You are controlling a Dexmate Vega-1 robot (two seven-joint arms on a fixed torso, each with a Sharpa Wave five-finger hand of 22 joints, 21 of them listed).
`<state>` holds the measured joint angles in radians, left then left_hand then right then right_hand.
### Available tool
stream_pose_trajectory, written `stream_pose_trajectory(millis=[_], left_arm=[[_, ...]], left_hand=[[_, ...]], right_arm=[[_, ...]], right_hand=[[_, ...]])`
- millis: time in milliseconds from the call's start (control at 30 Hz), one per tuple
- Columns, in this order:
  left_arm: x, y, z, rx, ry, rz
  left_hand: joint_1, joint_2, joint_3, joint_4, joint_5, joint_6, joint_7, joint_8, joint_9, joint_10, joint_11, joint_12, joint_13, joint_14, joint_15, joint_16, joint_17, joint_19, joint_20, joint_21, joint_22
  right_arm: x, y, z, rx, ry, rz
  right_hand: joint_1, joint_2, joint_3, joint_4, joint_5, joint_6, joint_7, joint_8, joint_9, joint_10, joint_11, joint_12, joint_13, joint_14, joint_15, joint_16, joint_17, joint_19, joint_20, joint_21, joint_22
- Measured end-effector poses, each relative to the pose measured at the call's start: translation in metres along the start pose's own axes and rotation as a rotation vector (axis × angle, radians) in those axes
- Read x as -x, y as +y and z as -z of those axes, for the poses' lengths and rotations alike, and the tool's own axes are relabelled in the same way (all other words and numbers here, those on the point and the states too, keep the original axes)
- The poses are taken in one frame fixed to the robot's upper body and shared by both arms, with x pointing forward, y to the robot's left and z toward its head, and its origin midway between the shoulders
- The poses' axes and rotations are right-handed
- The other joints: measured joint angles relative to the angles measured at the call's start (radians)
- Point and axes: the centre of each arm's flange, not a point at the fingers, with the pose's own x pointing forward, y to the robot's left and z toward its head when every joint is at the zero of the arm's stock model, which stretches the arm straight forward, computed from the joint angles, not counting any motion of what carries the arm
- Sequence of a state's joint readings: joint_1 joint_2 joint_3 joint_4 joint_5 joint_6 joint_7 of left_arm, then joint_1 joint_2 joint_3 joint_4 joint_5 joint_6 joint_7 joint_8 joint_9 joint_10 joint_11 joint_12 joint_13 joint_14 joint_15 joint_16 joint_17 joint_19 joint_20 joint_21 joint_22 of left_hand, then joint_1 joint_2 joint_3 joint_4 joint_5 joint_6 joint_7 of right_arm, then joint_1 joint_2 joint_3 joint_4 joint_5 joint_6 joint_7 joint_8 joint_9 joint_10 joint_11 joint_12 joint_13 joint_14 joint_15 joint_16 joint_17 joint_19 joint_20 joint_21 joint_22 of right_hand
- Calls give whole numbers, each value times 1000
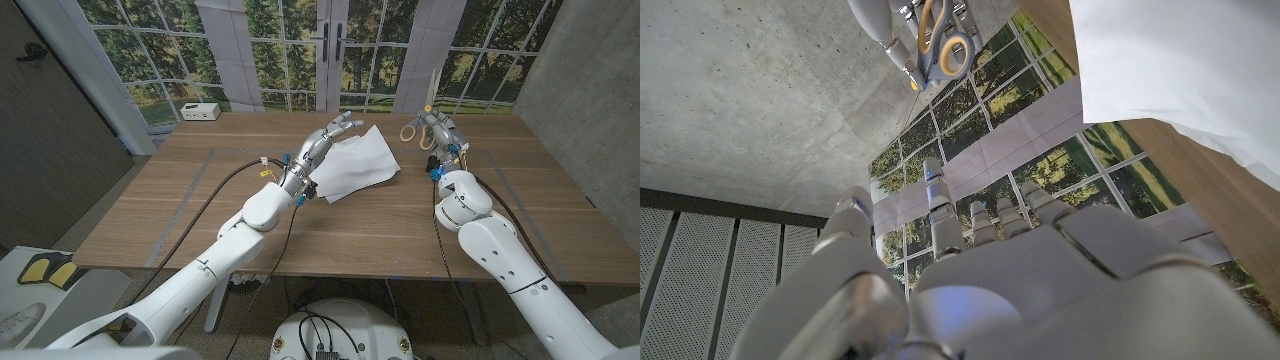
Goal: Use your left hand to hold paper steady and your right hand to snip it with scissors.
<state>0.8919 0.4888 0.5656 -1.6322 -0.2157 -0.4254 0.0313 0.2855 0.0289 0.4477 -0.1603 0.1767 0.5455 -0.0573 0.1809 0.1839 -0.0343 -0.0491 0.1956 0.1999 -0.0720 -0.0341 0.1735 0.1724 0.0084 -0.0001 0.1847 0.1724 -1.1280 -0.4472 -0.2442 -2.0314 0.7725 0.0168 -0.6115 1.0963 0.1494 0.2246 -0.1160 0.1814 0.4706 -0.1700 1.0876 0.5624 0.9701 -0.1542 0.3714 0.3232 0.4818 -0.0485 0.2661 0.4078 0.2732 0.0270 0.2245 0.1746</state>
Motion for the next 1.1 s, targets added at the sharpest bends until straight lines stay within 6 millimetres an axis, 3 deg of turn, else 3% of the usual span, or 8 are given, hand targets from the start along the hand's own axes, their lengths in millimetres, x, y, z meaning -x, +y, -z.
stream_pose_trajectory(millis=[200,267,500,733,767,1100], left_arm=[[0,0,4,-60,22,-9],[-1,-9,-4,-83,9,7],[-1,-12,-5,-193,29,-18],[-1,-7,1,-297,56,-61],[-5,-23,-13,-283,20,-50],[-10,-30,-17,-355,13,-80]], left_hand=[[71,-6,17,-17,0,-45,-12,0,0,-25,-8,0,0,-22,0,0,0,-11,11,0,0],[82,-9,21,-21,0,-50,-14,0,0,-31,-4,0,0,-23,2,0,0,-14,14,0,0],[133,-12,28,-28,6,-66,-20,2,0,-31,-4,0,0,-28,-3,0,0,-17,18,0,-5],[222,-7,46,-26,6,-12,-17,29,0,-24,-4,15,0,-22,1,4,0,5,17,4,-3],[230,-6,48,-24,6,-6,-17,30,0,-24,-4,16,0,-19,-2,4,0,11,14,7,-2],[285,-4,57,-23,6,23,-25,34,0,-6,-11,23,0,-8,-2,4,0,24,16,8,-2]], right_arm=[[2,3,1,-1,-3,-3],[2,3,1,-2,-3,-3],[5,7,4,-7,2,-9],[8,13,11,-16,17,-17],[9,12,6,11,-26,-6],[14,18,11,53,-68,8]], right_hand=[[0,0,0,0,-1,-2,-1,4,-2,0,0,0,-1,-5,5,0,0,0,0,0,0],[0,0,0,0,-1,-3,0,7,-3,0,0,1,-1,-5,5,0,0,0,0,0,0],[0,0,-3,3,-3,-7,-3,8,-8,0,0,1,-1,-5,5,0,0,0,0,-3,0],[0,0,-3,3,0,-11,0,9,-12,0,0,1,0,-11,0,0,0,-4,4,-8,0],[0,0,-3,3,0,-14,-2,14,-12,0,0,1,0,-11,0,0,0,-4,4,-8,0],[-6,6,-3,3,0,-23,-5,15,-17,0,0,0,-3,-11,0,0,0,-14,3,-15,0]])
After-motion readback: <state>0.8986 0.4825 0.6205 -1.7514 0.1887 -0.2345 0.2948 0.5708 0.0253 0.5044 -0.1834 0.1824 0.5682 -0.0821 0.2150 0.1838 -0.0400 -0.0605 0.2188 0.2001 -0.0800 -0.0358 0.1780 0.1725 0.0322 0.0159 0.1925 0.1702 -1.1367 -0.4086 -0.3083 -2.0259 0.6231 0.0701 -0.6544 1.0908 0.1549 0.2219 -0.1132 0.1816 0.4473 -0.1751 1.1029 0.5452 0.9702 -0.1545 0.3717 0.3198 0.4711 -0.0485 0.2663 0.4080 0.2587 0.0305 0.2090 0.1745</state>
